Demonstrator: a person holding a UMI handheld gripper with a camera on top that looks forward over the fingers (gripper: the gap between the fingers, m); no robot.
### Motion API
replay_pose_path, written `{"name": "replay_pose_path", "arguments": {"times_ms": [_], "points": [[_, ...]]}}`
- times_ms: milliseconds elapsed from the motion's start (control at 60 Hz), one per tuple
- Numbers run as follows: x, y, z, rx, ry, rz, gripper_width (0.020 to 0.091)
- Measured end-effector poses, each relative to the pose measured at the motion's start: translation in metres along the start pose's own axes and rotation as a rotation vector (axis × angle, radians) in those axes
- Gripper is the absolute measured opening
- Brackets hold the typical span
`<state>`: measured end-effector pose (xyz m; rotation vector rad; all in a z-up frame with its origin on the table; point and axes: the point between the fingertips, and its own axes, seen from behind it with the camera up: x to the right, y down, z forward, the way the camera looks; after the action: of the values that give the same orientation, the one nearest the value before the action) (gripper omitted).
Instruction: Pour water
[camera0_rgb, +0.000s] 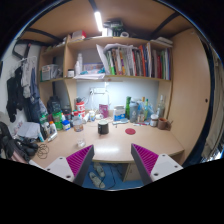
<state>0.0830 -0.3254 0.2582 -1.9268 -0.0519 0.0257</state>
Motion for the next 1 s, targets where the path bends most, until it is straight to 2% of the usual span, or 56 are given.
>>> {"name": "replay_pose_path", "arguments": {"times_ms": [167,250,567,750,1000], "points": [[-0.001,-0.01,-0.006,0.028,0.006,0.028,0.0828],[-0.013,-0.014,-0.022,0.028,0.036,0.008,0.0823],[-0.007,-0.009,-0.003,0.01,0.043,-0.005,0.0825],[-0.027,0.001,0.042,0.013,-0.01,-0.001,0.0828],[-0.091,0.025,0.158,-0.004,-0.164,0.011,0.0831]]}}
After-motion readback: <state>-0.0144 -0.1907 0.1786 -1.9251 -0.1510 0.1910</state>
